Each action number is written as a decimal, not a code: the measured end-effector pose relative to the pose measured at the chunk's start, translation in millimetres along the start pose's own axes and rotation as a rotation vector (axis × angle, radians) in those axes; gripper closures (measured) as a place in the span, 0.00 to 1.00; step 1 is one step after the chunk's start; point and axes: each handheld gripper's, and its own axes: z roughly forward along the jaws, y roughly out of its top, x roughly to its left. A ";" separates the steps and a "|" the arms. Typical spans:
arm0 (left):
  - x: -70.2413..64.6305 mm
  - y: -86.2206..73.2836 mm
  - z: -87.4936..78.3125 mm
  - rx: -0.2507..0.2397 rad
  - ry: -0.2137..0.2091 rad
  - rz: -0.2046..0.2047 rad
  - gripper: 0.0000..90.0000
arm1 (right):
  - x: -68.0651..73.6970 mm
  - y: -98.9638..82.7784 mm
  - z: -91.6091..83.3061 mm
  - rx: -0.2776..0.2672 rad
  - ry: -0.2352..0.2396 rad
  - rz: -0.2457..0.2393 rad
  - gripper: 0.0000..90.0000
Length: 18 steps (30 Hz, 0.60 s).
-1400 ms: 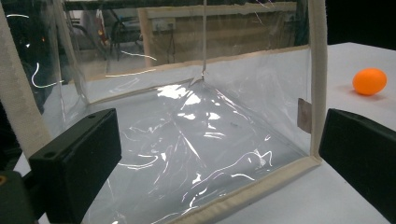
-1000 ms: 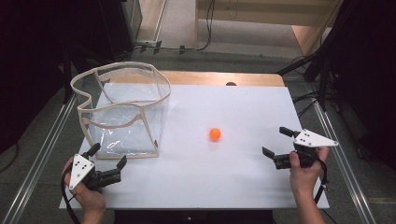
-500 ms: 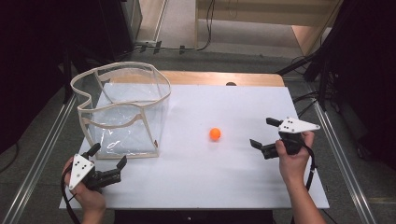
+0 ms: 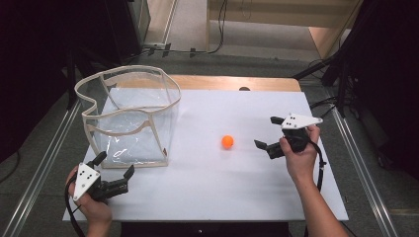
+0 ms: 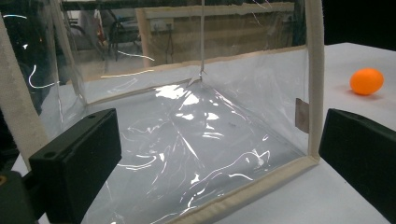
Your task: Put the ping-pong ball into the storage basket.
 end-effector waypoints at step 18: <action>0.0 0.2 0.6 0.006 -0.001 -0.002 0.00 | -4.4 19.0 21.8 0.066 0.057 -0.018 0.00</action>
